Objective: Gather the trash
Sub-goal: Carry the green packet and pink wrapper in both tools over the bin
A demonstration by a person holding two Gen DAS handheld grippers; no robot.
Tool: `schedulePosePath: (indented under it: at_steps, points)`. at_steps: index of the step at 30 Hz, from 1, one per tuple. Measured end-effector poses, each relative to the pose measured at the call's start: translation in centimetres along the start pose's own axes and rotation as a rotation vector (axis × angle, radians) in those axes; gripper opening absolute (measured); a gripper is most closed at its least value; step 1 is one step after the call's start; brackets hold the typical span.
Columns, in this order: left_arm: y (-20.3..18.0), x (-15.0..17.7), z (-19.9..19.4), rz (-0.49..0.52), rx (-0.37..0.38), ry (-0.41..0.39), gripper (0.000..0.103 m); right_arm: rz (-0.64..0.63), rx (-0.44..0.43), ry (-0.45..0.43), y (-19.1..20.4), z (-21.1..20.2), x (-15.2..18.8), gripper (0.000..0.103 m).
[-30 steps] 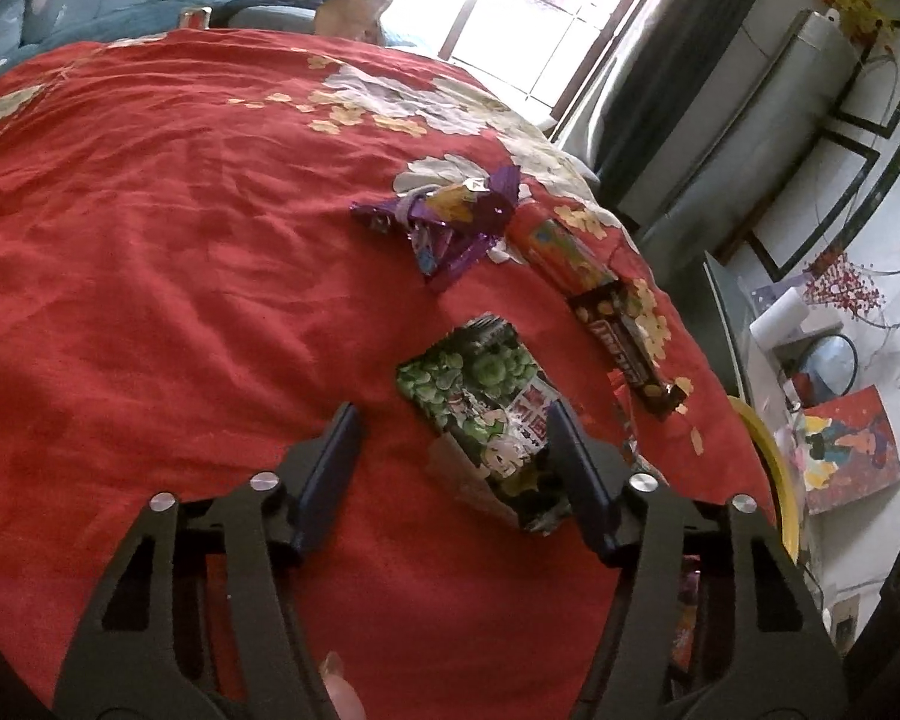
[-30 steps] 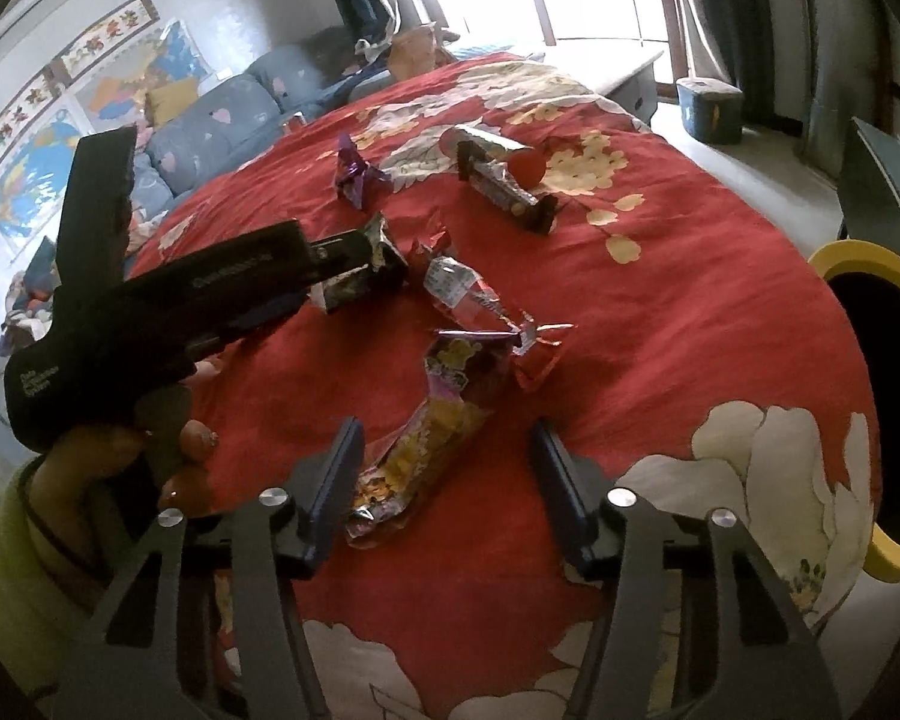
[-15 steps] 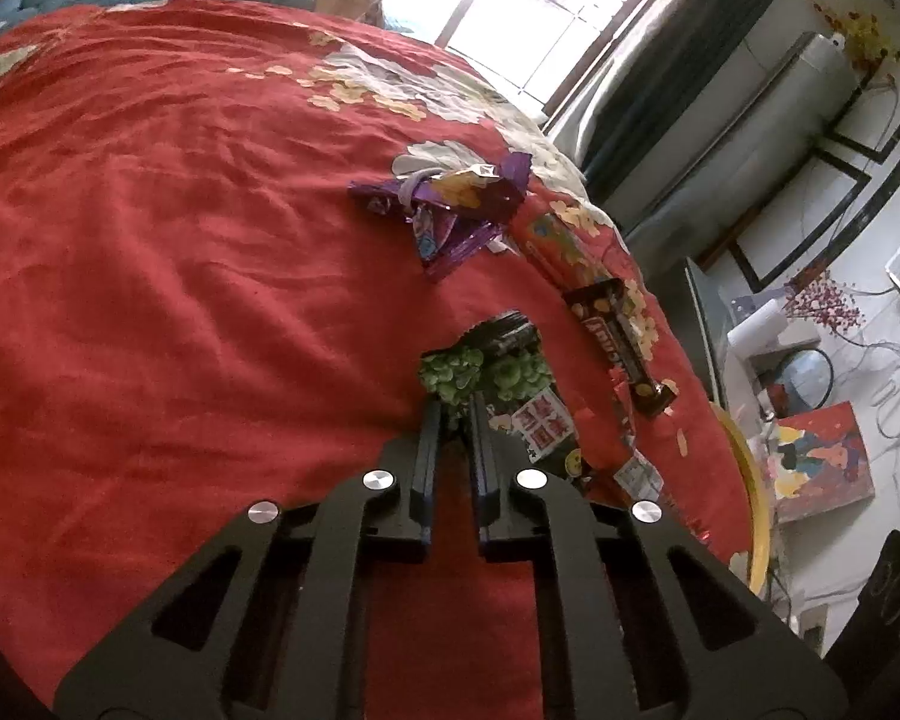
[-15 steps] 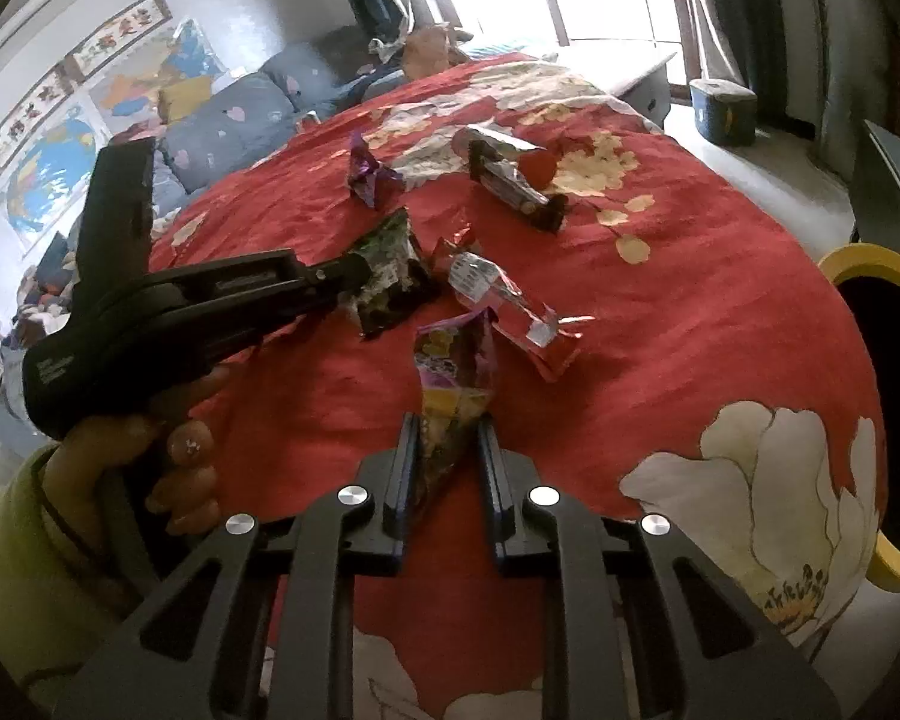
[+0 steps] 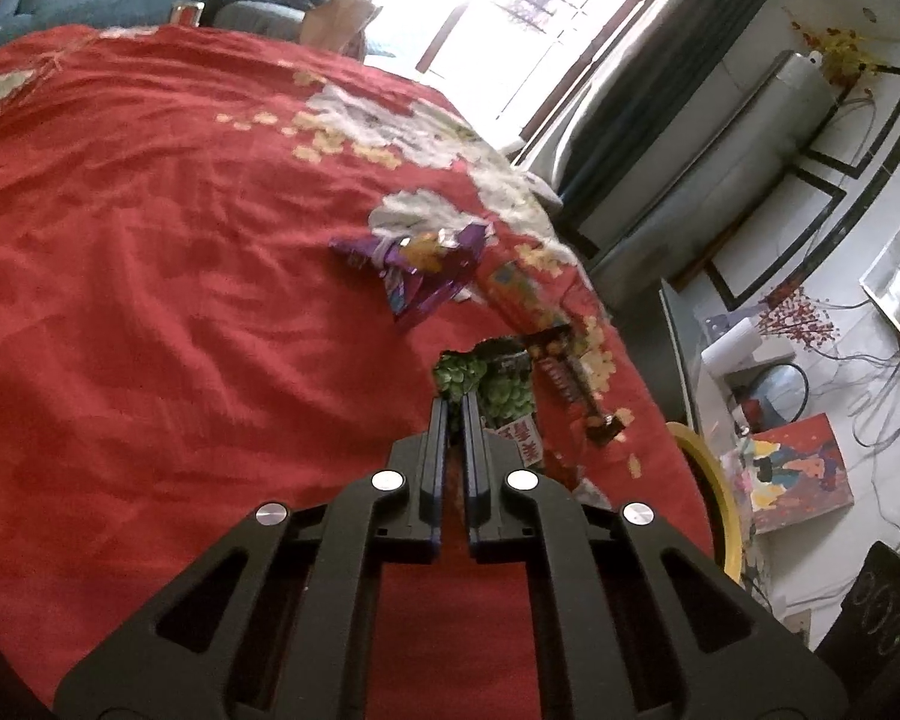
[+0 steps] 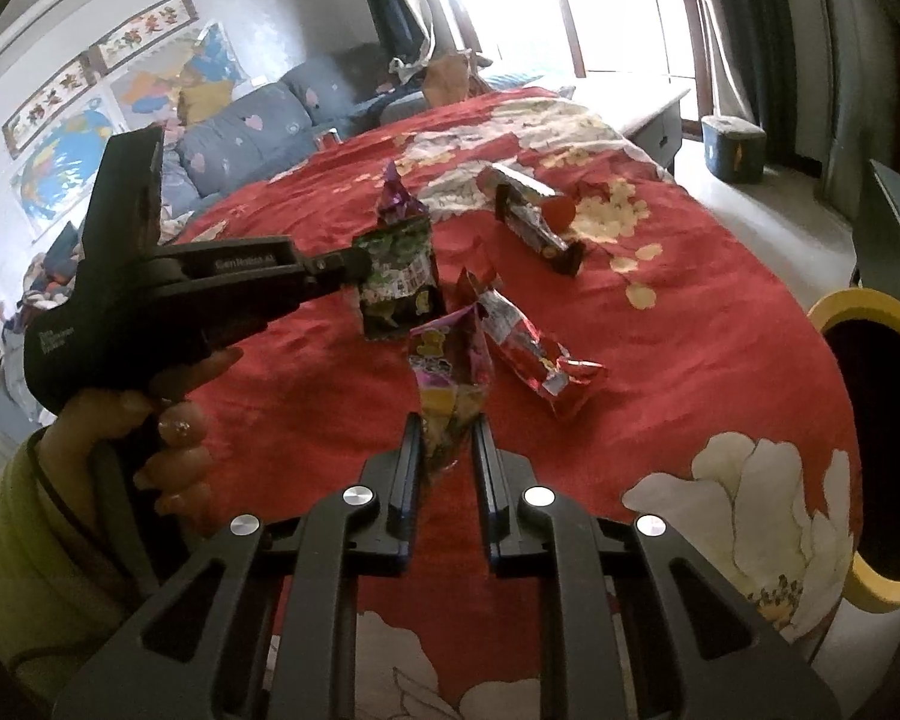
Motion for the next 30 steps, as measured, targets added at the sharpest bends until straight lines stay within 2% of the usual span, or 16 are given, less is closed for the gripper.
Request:
schedulePosePath:
  at_steps: [7, 18, 30]
  points:
    - [-1.7, -1.0, -1.3, 0.04, 0.027, -0.04, 0.002, -0.001, 0.003, -0.038, -0.1, -0.9, -0.9, 0.016]
    - [-5.6, -1.8, -2.9, 0.112, 0.086, -0.082, 0.002, 0.047, 0.053, -0.116, -2.6, -2.9, -2.9, 0.016]
    - [-9.1, -1.0, -3.1, 0.17, 0.128, -0.077, 0.002, 0.112, 0.121, -0.184, -6.5, -4.7, -4.3, 0.016]
Point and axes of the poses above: each gripper's, at about its wrist camera, not at the fingertips, and z roughly the way its jaws point, y to its left, x to its underside, the point moved 7 cm from there along z, roughly the way its jaws point, and after that the axes turned 12 degrees about -y, right-handed, at the moved point
